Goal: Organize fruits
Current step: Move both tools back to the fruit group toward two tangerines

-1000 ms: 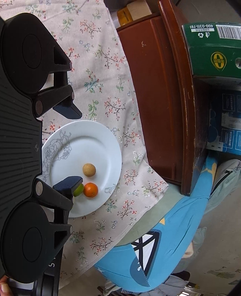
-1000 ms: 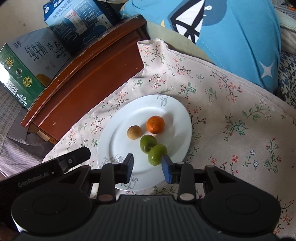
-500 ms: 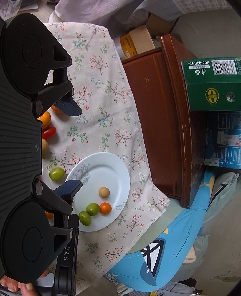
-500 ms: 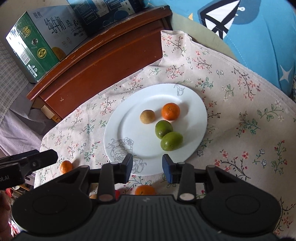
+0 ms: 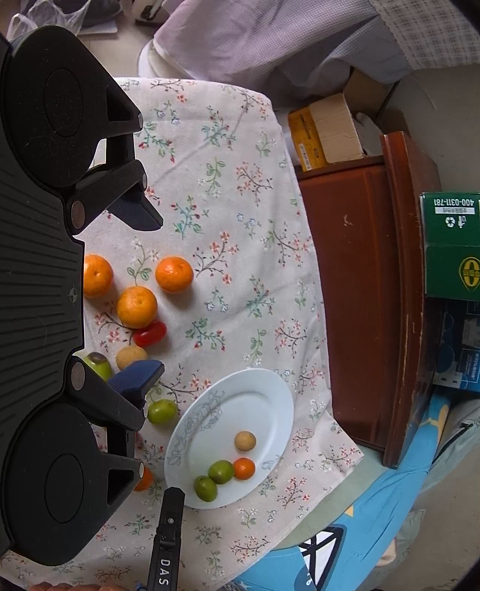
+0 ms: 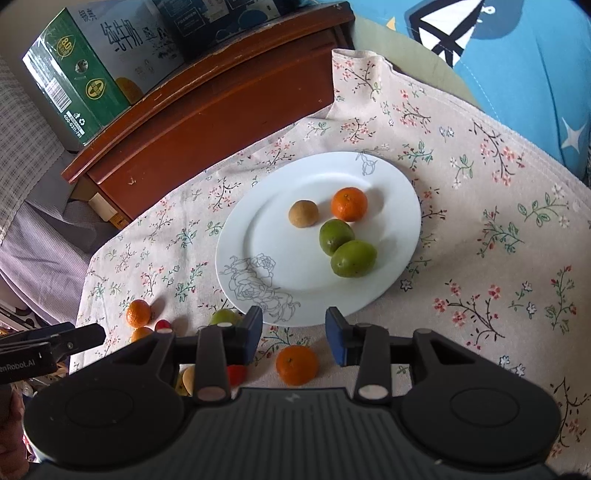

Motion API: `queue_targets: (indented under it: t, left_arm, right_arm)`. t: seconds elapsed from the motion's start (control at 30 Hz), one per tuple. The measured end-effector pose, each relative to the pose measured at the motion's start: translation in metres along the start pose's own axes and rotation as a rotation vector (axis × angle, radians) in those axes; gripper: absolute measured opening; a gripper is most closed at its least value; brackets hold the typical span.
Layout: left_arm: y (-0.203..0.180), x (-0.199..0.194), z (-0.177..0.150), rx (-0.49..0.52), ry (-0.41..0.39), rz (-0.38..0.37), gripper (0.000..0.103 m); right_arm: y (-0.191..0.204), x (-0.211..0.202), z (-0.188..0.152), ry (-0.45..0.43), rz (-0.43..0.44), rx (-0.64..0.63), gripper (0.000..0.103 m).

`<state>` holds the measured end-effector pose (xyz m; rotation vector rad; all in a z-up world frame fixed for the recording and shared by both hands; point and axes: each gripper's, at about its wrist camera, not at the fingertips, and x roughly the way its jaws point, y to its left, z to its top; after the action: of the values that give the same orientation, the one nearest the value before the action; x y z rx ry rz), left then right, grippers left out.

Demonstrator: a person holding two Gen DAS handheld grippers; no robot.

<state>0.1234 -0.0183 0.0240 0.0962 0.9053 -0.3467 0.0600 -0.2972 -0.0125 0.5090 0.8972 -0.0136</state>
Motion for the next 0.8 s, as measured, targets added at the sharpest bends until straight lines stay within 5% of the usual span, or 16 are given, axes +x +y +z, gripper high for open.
queue_targets:
  t: [0.37, 0.8]
  left_arm:
    - [0.012, 0.024, -0.028, -0.001, 0.1, 0.05, 0.079]
    - [0.023, 0.039, -0.038, -0.017, 0.103, 0.044, 0.079]
  right_arm:
    - [0.002, 0.001, -0.024, 0.051, -0.012, -0.005, 0.046]
    - [0.011, 0.013, -0.033, 0.044, -0.086, -0.119, 0.046]
